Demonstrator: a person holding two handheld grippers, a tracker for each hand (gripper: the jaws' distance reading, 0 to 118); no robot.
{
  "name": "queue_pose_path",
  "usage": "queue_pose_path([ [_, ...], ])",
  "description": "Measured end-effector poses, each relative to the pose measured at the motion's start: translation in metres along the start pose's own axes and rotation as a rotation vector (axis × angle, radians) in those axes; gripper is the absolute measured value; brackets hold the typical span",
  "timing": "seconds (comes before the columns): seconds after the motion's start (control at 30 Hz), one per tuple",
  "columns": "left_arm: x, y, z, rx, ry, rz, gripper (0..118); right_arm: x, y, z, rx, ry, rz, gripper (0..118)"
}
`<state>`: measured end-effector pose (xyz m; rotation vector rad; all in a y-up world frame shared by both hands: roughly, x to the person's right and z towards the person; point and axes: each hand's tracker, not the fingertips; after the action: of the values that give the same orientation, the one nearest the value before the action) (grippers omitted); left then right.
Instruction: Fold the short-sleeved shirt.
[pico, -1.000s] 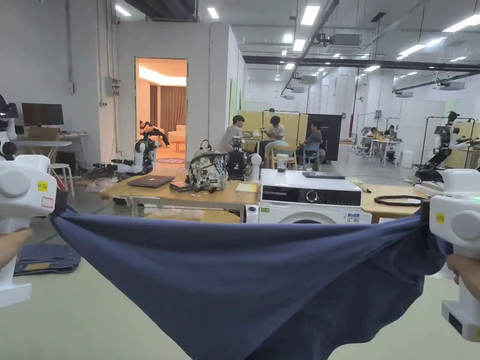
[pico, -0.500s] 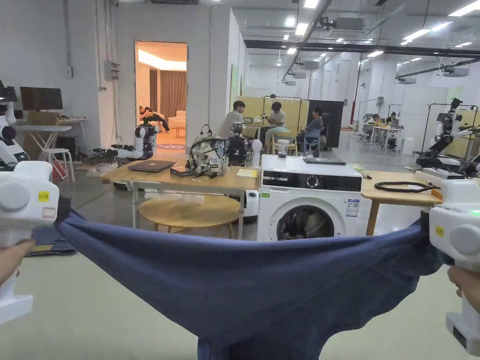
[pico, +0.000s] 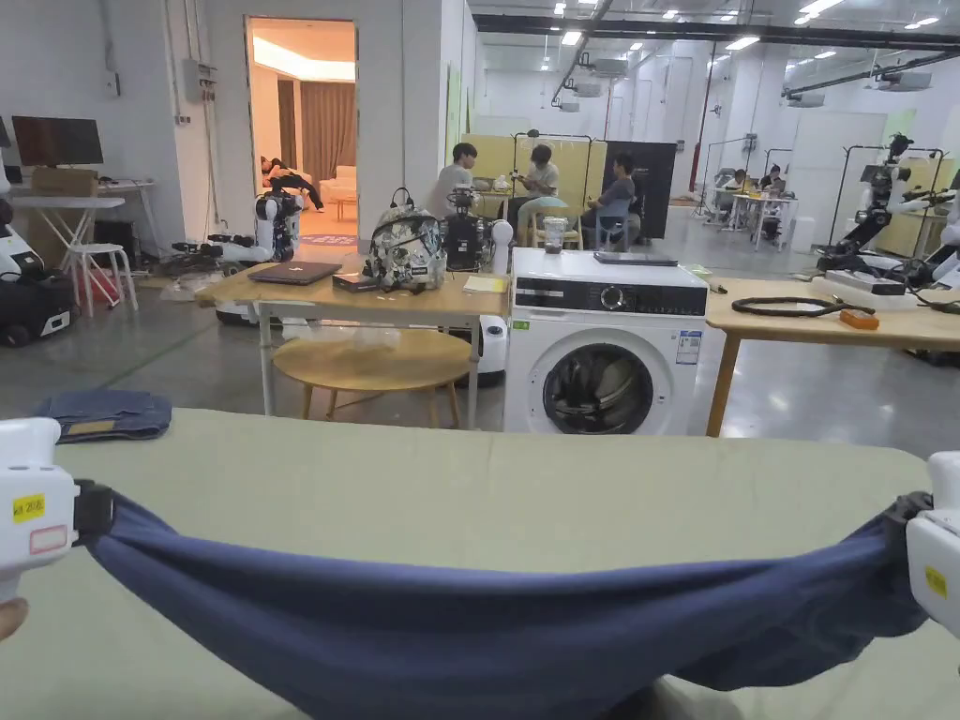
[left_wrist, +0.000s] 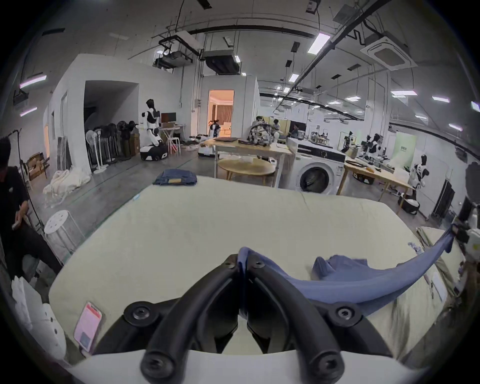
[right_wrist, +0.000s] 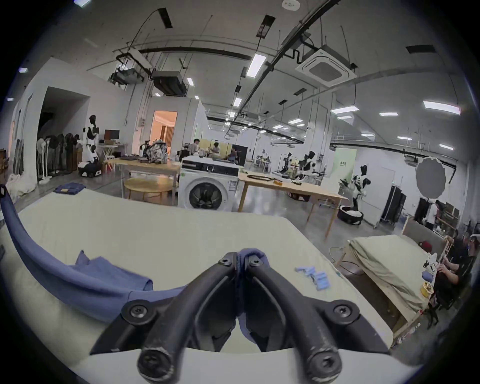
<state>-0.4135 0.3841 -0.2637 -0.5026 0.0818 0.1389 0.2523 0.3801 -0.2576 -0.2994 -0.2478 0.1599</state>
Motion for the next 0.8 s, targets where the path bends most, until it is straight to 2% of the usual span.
queue_pose_path([
  [0.27, -0.015, -0.100, 0.016, -0.116, -0.010, 0.051, 0, -0.006, -0.088, 0.032, -0.122, 0.006, 0.032, 3],
  [0.53, -0.028, -0.189, -0.004, -0.316, 0.051, 0.072, 0, -0.010, -0.161, 0.036, -0.267, 0.012, 0.007, 3],
  [0.8, -0.049, -0.230, -0.019, -0.439, 0.094, 0.100, 0, -0.011, -0.204, 0.027, -0.360, -0.003, 0.000, 3],
])
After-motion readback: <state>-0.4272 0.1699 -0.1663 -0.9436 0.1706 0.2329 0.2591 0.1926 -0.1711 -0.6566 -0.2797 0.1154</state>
